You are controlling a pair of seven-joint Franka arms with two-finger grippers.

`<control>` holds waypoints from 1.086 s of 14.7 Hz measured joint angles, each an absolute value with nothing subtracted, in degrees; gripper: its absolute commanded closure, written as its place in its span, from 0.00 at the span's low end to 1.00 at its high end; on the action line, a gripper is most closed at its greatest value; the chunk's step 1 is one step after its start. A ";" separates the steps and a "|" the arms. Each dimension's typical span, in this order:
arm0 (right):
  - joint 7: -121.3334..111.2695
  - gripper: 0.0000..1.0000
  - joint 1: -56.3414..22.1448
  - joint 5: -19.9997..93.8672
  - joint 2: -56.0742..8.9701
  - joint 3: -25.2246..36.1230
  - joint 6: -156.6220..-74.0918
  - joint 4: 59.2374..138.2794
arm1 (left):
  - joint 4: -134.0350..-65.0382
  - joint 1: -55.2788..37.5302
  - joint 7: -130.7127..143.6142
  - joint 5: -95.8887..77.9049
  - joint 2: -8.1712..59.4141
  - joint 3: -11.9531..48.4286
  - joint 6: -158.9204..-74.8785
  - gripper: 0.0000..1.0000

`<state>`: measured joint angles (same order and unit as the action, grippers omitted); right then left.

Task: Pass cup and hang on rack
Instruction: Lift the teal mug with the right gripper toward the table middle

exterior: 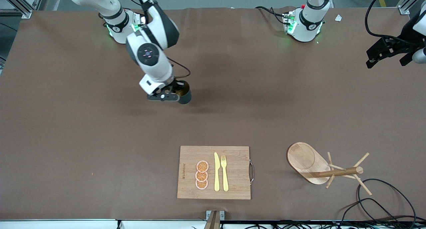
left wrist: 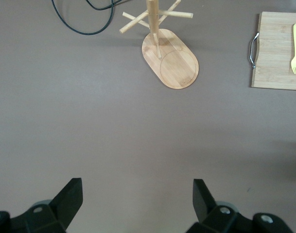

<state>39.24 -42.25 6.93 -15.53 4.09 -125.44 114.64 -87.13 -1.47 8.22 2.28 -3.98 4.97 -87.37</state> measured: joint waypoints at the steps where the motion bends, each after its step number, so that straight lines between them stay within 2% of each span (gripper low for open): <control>1: 42.59 1.00 -43.95 6.93 -17.47 4.09 -125.53 112.56 | -87.14 -1.48 8.22 2.28 -3.95 4.98 -87.37 0.00; 6: 49.28 1.00 -48.06 10.54 -25.34 4.17 -128.16 105.47 | -87.15 -1.51 8.22 2.28 -3.46 5.01 -87.47 0.00; 16: 52.28 0.97 -52.17 14.78 -30.82 4.16 -132.87 103.97 | -87.17 -2.44 8.22 2.28 -1.07 5.72 -89.25 0.00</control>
